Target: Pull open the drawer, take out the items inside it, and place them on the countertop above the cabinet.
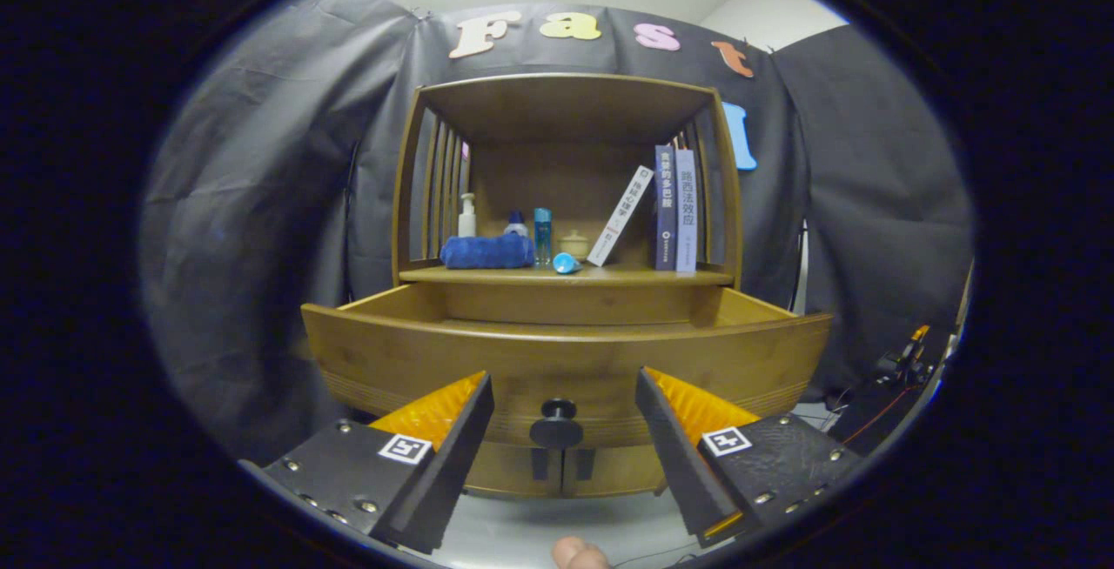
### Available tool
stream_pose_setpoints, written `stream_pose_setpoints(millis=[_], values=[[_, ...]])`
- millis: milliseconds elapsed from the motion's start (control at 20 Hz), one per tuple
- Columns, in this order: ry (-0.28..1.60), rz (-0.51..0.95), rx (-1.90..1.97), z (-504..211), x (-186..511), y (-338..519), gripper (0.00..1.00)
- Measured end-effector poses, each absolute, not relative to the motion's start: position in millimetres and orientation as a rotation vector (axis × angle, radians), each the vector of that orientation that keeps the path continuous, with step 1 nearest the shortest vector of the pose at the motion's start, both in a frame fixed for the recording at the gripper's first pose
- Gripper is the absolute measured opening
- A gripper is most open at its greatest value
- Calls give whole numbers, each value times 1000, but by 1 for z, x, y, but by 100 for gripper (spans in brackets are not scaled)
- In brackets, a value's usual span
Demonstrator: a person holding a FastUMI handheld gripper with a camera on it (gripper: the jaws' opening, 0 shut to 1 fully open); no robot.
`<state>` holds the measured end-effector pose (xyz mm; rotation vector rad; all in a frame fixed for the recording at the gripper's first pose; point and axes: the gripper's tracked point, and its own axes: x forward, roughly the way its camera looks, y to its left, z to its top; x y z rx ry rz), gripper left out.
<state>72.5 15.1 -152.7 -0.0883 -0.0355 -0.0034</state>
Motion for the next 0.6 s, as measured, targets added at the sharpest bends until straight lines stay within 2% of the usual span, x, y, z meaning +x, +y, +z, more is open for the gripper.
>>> stream_pose_setpoints(millis=[500, 600], values=[[14, -46, -23, -184, 117, 1, 97], [10, -49, -30, -187, 114, 3, 94]])
